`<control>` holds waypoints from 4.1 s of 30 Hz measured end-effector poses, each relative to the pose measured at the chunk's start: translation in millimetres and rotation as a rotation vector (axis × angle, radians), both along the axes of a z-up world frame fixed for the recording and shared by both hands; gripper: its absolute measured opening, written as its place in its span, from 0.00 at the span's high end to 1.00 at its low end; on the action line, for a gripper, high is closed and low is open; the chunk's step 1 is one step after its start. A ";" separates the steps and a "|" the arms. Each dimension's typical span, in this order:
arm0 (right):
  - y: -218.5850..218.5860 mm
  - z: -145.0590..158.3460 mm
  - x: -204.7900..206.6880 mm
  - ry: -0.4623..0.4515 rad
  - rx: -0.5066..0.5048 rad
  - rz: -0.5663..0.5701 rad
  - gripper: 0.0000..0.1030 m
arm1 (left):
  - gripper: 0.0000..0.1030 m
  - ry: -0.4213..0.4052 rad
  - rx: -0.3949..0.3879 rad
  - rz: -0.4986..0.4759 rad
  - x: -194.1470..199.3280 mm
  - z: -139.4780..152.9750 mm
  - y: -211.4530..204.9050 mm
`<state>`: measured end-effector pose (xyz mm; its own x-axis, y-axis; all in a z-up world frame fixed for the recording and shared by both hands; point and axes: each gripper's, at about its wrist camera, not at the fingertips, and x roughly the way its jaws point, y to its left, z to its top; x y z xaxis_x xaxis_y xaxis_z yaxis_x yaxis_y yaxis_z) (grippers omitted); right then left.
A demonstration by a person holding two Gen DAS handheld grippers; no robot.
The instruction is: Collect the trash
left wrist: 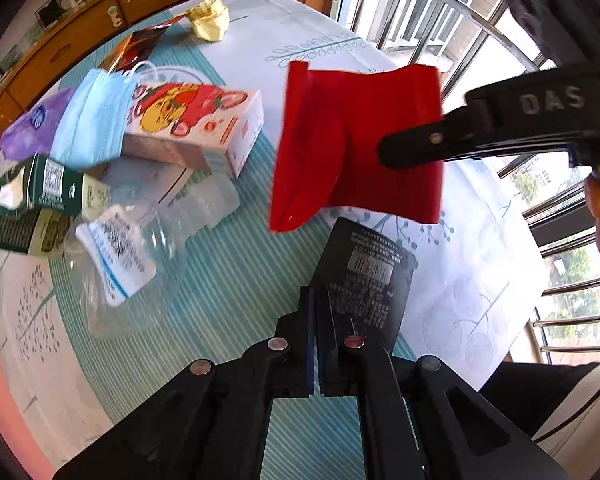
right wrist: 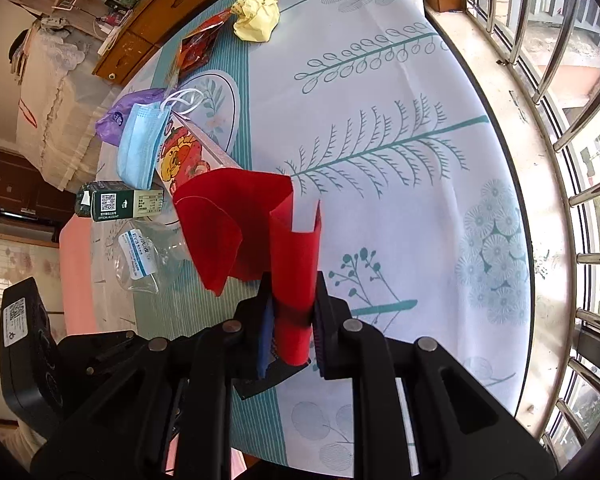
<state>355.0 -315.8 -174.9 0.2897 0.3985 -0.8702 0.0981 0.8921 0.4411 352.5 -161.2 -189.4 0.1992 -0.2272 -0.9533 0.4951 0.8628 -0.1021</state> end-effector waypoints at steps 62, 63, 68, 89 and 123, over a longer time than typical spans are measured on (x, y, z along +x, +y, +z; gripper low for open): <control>-74.8 0.7 -143.6 -0.089 -0.049 -0.394 0.88 | 0.74 0.027 0.028 -0.273 -31.1 -17.3 -40.8; -74.4 -0.3 -146.0 -0.085 -0.049 -0.391 0.88 | 0.71 0.025 0.033 -0.275 -28.3 -15.0 -40.0; -68.1 -5.8 -157.6 -0.065 -0.055 -0.366 0.88 | 0.46 0.043 0.019 -0.269 -19.7 -4.7 -35.0; -60.9 -17.4 -177.8 -0.047 -0.085 -0.361 0.88 | 0.37 -0.019 0.163 -0.437 -67.0 -15.3 -56.9; 86.6 -9.0 -345.3 -0.098 -0.147 -0.188 0.88 | 0.43 -0.126 -0.031 -0.016 -272.7 44.5 133.2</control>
